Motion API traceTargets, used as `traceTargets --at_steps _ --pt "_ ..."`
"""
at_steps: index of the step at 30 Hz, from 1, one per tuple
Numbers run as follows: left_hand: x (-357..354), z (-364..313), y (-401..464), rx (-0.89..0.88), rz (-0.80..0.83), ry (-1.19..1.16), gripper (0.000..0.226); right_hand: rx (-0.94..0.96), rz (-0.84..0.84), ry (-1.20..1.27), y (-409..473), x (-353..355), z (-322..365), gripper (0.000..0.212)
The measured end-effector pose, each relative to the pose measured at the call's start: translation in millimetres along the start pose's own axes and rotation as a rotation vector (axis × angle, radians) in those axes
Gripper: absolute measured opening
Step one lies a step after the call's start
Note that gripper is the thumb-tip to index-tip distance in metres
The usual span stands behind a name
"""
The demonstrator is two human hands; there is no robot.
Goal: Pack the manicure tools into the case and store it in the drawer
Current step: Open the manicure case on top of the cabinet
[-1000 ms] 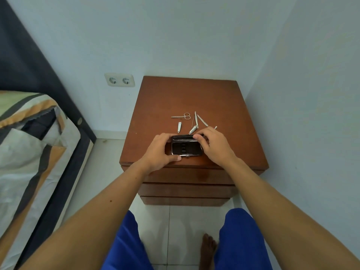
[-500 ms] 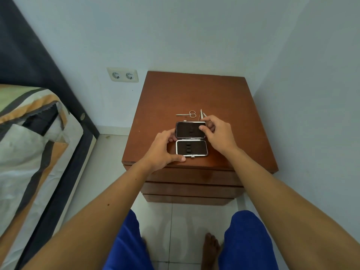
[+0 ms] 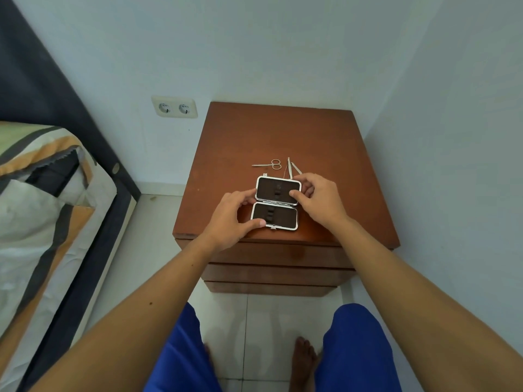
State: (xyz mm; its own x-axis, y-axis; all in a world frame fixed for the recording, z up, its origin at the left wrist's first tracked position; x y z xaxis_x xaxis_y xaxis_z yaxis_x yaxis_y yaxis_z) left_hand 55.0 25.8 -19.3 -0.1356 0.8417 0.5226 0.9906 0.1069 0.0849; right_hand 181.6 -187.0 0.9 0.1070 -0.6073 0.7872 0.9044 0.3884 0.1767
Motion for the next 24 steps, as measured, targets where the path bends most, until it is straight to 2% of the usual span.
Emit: traceTargets --at_steps 3,9,14,18,20,24 --pt "0 -2 -1 -0.004 -0.01 -0.001 0.067 0.017 -0.007 0.004 -12 6 -1 0.038" --pt "2 -1 -8 -0.022 -0.073 0.052 0.053 -0.055 -0.039 0.08 -44 12 -12 0.031" --pt "6 4 -15 -0.003 -0.184 0.229 0.042 -0.076 0.004 0.193 -74 13 -15 0.039" --pt "6 2 -21 0.005 -0.25 0.281 0.036 -0.07 0.02 0.168 -91 14 -18 0.041" --pt "3 1 -25 -0.014 -0.233 0.272 0.044 -0.05 -0.001 0.125 -97 13 -17 0.036" --pt "1 1 -32 -0.039 -0.131 0.263 0.087 -0.011 -0.045 0.034 -106 9 -13 0.031"
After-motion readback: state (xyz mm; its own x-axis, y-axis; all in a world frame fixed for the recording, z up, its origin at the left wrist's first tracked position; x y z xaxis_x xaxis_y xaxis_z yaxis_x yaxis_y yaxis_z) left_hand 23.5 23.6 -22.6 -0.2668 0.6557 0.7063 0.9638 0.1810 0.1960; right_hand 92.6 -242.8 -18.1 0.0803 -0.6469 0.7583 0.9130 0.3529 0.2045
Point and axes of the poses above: each hand's wrist, its own y-axis towards the middle knuckle, its own x-axis out of the back of the hand, z = x × y, the point moved 4 cm from there along y, towards the middle knuckle, and after that the axes turned 7 degrees about -y, right-handed, at the moved point
